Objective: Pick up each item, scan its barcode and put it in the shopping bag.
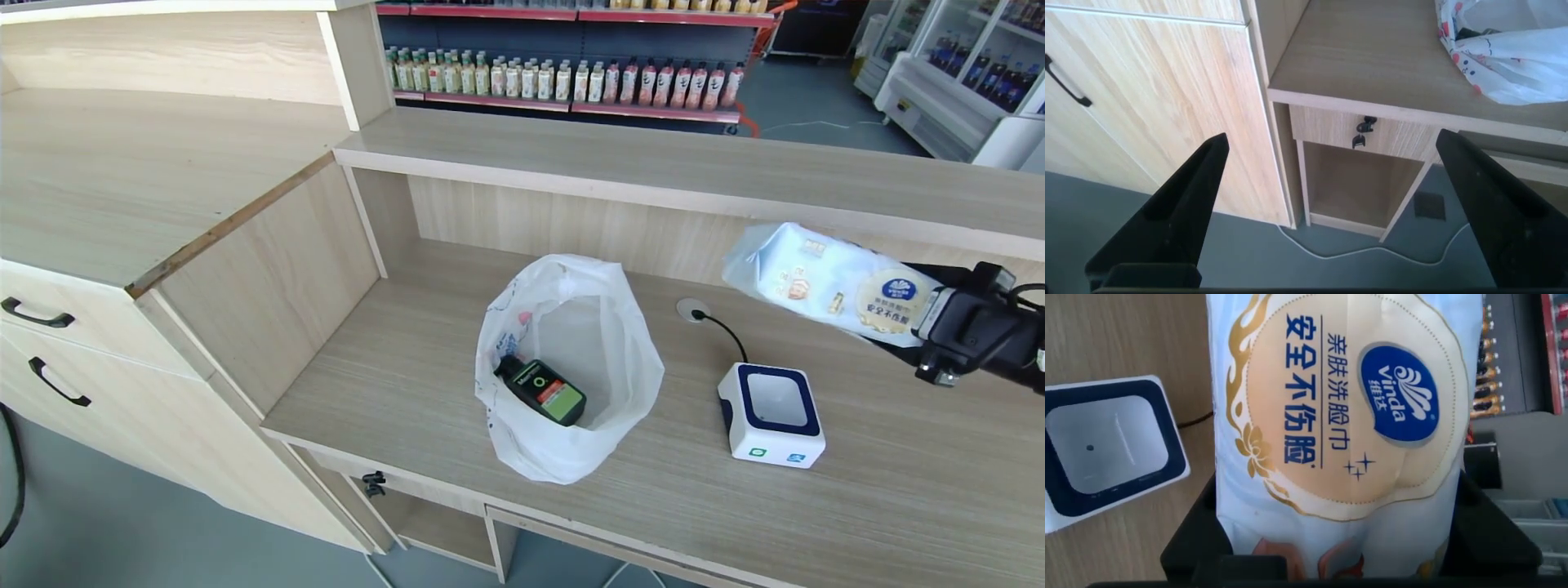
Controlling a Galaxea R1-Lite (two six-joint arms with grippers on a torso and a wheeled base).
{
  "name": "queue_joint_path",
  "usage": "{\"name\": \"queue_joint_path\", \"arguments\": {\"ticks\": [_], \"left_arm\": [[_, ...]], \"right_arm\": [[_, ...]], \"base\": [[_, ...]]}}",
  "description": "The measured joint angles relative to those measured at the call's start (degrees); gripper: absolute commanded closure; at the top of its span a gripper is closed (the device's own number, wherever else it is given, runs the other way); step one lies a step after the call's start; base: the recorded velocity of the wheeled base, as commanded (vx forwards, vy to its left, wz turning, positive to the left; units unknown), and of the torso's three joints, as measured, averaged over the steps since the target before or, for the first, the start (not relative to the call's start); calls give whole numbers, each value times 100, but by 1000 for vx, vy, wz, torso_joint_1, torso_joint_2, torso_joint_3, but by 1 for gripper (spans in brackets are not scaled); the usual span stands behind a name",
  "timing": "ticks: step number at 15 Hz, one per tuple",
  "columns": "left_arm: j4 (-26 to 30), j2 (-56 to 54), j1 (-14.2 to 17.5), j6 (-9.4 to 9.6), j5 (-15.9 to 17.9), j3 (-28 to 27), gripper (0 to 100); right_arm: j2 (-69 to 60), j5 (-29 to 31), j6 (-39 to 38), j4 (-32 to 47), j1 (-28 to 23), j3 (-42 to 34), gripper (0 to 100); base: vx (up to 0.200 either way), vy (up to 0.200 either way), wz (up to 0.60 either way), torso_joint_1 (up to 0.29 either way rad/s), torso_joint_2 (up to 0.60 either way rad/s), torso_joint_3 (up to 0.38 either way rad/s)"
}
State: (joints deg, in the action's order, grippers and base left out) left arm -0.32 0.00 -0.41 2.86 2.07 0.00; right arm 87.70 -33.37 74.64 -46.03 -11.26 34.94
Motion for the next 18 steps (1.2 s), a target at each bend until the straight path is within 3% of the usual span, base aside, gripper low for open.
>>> {"name": "queue_joint_path", "arguments": {"ticks": [3,7,10,18], "left_arm": [[0,0,-5,-2,0,0,0],[0,2,0,-2,2,0,0],[0,2,-2,2,0,0,0],[0,0,-5,0,-2,0,0]], "right_arm": [[723,-514,90,-1079,-59,-54,100],[1390,-656,695,-1643,-119,-7,100],[1701,-974,1491,-1879,-268,196,100],[2010,-1844,2515,-1932,-373,375,100]], "base": [[0,0,0,0,0,0],[0,0,0,0,0,0],[0,0,0,0,0,0],[0,0,0,0,0,0]]}}
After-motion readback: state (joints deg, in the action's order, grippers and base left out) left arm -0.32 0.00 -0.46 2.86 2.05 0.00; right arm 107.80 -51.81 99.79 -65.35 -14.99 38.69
